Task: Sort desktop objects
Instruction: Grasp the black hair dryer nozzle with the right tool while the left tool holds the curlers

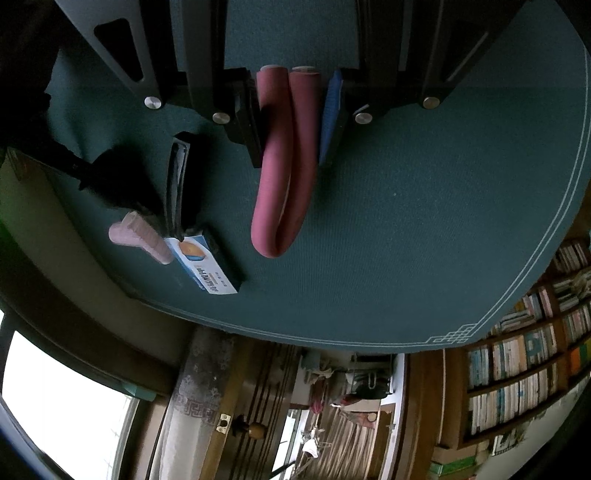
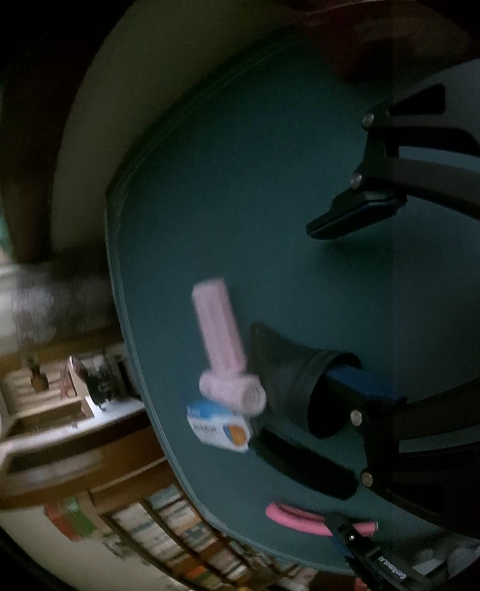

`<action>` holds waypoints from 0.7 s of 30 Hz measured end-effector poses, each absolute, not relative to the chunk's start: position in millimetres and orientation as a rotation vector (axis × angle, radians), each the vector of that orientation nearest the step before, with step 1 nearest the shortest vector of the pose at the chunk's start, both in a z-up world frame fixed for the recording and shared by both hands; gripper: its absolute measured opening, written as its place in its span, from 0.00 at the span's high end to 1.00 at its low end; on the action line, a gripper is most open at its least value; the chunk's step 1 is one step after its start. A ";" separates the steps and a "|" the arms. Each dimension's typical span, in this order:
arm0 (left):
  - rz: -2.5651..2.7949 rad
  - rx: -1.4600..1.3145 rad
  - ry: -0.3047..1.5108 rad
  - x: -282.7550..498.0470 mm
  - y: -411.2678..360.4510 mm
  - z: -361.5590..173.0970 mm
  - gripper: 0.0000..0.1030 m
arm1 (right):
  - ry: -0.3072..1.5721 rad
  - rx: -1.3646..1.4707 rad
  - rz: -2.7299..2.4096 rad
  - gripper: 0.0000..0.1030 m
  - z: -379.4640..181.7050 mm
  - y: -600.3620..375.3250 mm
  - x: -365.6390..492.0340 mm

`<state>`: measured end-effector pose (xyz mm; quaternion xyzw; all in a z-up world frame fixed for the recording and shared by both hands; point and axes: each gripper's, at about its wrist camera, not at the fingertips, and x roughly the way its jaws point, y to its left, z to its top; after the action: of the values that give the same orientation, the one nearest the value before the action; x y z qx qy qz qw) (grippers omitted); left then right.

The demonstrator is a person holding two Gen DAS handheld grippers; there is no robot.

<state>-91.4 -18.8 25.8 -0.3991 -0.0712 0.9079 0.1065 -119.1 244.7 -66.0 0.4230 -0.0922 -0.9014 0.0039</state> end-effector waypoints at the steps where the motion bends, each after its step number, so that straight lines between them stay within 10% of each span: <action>1: 2.673 -1.174 -0.210 -90.9 -18.7 25.9 0.71 | -0.306 1.322 -2.827 0.31 -66.1 250.0 -118.7; 19: 2.660 -1.186 -0.208 -92.6 -18.5 22.9 0.71 | -0.010 1.206 -2.676 0.31 -69.3 198.5 -129.0; 21: 2.658 -1.187 -0.209 -92.6 -18.9 22.8 0.71 | 0.002 1.229 -2.680 0.45 -74.5 198.7 -132.3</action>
<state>-92.6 -18.9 22.8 -0.4041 -0.0712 0.9051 0.1112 -132.3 198.7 -74.5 0.4148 0.0007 -0.9048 0.0965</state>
